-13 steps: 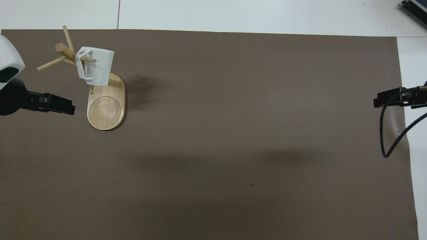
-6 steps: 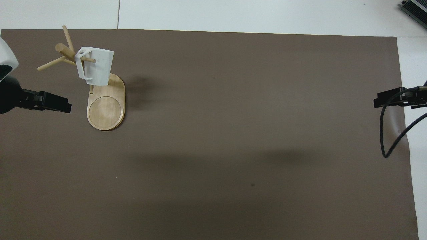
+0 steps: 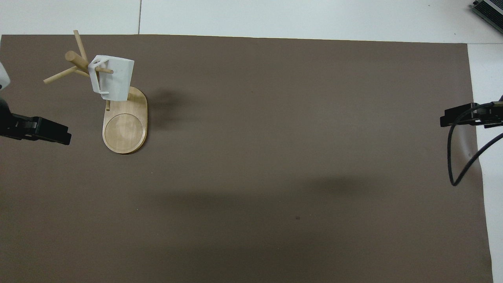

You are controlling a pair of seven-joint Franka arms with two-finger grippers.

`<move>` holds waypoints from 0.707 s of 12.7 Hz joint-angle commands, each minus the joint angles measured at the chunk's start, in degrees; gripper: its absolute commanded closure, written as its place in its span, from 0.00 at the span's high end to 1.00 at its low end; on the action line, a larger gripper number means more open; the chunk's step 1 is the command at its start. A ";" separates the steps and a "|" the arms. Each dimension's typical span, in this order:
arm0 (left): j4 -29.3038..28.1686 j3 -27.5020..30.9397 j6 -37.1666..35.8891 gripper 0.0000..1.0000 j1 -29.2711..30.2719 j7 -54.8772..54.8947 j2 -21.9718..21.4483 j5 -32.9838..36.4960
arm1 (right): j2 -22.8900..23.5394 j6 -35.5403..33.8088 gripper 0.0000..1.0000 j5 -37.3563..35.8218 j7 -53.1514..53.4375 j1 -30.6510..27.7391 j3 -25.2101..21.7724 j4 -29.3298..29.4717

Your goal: Hang cup on rack

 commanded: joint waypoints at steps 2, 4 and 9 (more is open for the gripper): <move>1.84 0.73 -2.43 1.00 -0.42 0.13 0.47 1.40 | -1.48 0.46 1.00 0.79 0.27 -0.31 0.15 -1.62; 1.84 0.91 -3.56 1.00 -1.47 0.13 0.12 1.40 | -1.48 0.38 1.00 0.79 0.27 -0.31 0.15 -1.62; 1.84 1.26 -2.87 1.00 -2.02 0.13 -0.06 1.49 | -1.48 0.38 1.00 0.79 0.18 -0.31 0.15 -1.62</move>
